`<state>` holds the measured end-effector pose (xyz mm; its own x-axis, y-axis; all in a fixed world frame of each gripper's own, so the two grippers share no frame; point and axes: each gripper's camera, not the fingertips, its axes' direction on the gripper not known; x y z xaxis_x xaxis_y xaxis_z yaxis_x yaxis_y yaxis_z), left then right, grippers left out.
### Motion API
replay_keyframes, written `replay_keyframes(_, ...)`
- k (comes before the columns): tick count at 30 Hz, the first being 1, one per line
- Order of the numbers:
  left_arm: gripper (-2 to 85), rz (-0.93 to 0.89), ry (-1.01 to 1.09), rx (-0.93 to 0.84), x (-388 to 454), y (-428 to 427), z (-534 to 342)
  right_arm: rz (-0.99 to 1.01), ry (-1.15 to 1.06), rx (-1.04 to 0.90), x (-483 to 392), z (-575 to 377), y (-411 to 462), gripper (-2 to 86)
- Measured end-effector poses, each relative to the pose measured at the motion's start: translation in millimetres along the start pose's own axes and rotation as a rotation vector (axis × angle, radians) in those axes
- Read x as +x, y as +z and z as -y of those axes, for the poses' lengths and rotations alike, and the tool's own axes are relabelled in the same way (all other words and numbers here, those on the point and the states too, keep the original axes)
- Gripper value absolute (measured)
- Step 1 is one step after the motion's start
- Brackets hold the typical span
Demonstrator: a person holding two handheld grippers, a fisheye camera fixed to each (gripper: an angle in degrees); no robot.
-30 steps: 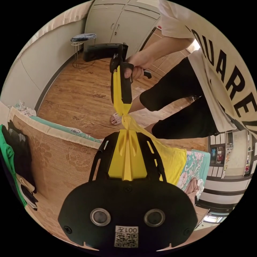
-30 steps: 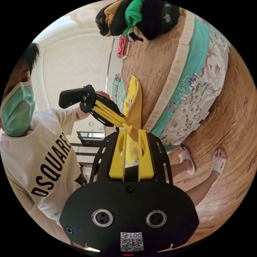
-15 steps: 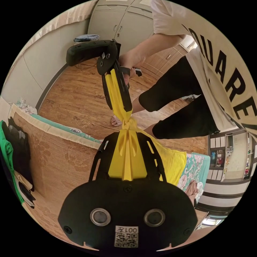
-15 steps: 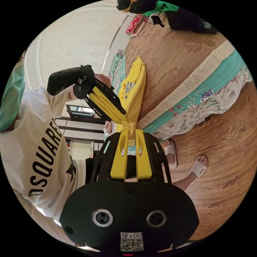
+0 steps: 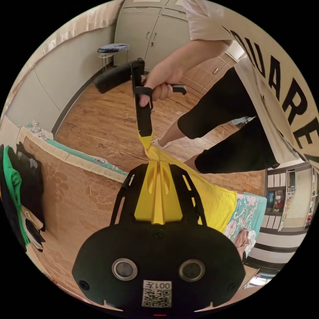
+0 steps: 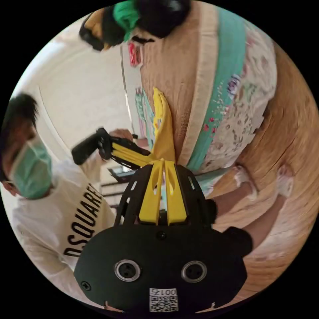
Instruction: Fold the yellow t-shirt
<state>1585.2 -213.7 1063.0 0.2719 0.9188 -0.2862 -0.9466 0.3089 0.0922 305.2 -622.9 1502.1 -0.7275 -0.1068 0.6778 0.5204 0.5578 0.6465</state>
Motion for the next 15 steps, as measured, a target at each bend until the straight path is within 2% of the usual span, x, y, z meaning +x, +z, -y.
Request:
replay_keyframes(4, -0.9, 0.021, -0.027, 0.023, 2, -3, -5, 0.169, 0.178, 0.085, 26, -15, -5, 0.7)
replay_keyframes(6, -0.9, 0.043, -0.032, 0.029, 4, -2, -6, 0.317, 0.317, 0.193, 45, -30, -6, 0.7)
replay_keyframes(9, -0.9, 0.049, -0.055, 0.054, 5, -5, -11, 0.398, 0.417, 0.268, 57, -45, -2, 0.6)
replay_keyframes(13, -0.9, 0.056, -0.035, 0.053, 13, -5, -14, 0.353, 0.399, 0.299, 52, -48, -5, 0.4)
replay_keyframes(15, -0.9, 0.047, -0.024, 0.057, 16, -5, -15, 0.141, 0.223, 0.19, 27, -30, -8, 0.4)
